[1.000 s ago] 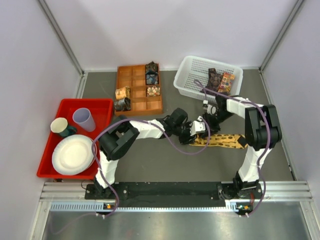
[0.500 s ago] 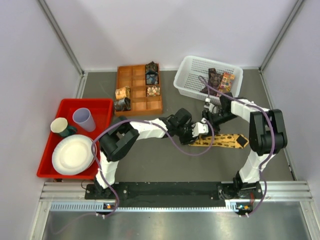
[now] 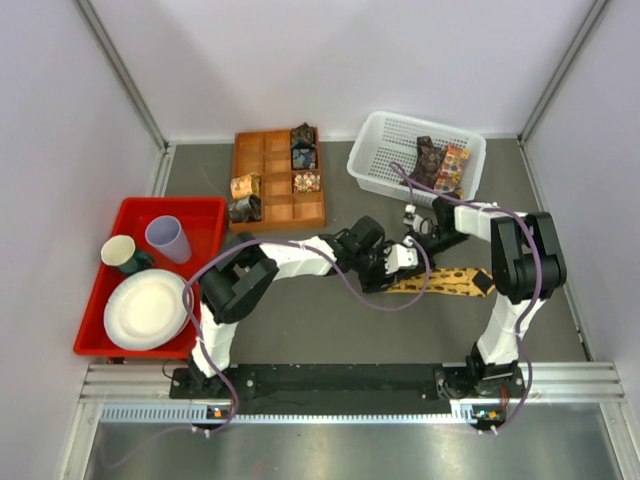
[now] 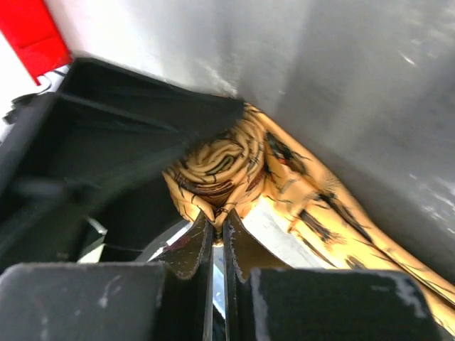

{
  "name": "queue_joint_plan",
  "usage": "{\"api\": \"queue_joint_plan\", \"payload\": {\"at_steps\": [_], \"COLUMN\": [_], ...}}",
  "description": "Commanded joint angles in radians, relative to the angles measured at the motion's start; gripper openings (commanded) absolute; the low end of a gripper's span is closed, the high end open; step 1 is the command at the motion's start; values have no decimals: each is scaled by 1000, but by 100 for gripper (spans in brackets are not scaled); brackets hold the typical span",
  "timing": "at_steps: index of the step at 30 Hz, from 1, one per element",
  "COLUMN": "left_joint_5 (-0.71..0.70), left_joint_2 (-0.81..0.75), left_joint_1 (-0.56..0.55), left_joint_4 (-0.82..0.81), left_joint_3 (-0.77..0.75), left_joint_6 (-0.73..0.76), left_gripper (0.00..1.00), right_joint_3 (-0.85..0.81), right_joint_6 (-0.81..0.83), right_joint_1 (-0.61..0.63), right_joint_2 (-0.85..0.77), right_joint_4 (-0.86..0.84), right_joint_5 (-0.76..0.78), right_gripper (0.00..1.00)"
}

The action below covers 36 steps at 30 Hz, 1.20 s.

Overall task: Roll the ties
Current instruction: Roll the tie at the center of the board.

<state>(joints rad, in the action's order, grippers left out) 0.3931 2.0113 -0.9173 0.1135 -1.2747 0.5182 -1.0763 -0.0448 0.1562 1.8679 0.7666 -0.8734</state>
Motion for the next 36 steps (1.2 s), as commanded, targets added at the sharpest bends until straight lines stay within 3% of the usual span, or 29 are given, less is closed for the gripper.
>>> {"api": "queue_joint_plan", "payload": {"at_steps": [1,3,4,15,27,30,32,35,36], "left_joint_5": [62,137,153,260,316,337,345,333,305], "left_joint_2": [14,-38,-52,-11,125,147,152,135,116], "left_joint_1": [24,55,63,83,57,52,51,51,52], "left_joint_4": [90,-4,-93,-601,-814,-775,-697,-591,-559], "left_joint_3": [67,132,150,236,186,157,124,118,121], "left_joint_6": [-62,-113,-127,-218,-211,-213,-207,-178,-164], "left_gripper": [78,96,99,99,99,85,63,41,38], "right_joint_3": [4,1,-1,-48,-132,-152,-160,-168,-171], "right_joint_6": [40,40,40,6,-6,-6,-4,-7,-6], "right_joint_1": [14,10,5,-12,19,31,40,43,43], "right_joint_2": [8,13,16,48,97,108,109,116,120], "right_joint_4": [-46,-39,-39,-24,16,25,25,20,22], "right_joint_5": [171,221,235,398,475,488,493,470,461], "right_gripper": [0,0,0,0,0,0,0,0,0]}}
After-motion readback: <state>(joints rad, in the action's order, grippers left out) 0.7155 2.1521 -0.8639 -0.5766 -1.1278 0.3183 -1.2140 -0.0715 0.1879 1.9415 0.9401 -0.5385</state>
